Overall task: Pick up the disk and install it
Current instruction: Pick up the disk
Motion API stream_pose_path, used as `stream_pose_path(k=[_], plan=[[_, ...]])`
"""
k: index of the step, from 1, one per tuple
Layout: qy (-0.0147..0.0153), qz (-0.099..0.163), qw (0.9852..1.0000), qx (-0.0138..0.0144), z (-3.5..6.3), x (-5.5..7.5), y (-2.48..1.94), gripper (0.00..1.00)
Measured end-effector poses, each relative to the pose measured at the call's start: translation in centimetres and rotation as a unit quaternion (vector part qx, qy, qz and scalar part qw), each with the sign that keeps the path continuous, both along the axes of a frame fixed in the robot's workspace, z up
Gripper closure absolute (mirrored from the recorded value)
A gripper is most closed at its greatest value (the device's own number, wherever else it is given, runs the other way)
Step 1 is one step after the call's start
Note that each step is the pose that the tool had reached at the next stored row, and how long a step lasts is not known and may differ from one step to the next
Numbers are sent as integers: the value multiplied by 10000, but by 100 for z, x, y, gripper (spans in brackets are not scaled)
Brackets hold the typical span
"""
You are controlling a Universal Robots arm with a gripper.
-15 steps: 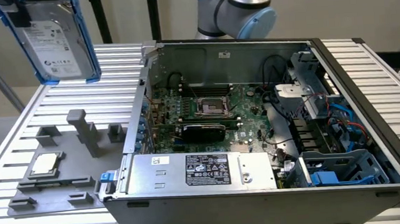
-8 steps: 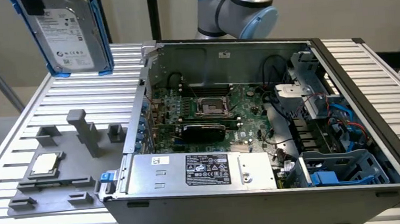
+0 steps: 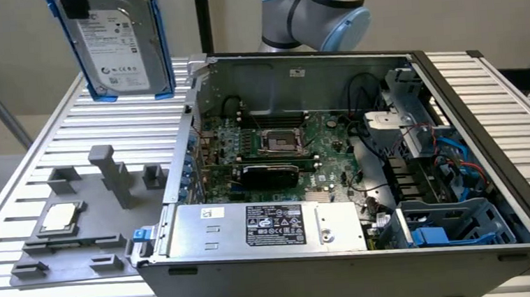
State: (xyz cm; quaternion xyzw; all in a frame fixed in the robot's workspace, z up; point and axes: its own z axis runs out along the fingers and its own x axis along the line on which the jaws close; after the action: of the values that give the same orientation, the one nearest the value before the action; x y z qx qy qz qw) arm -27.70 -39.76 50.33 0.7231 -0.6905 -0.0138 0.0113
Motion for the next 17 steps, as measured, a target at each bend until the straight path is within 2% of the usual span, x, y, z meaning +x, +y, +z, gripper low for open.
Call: stream_pose_path(k=[17], plan=[[8,0,10000,75,1,771,-74,67]])
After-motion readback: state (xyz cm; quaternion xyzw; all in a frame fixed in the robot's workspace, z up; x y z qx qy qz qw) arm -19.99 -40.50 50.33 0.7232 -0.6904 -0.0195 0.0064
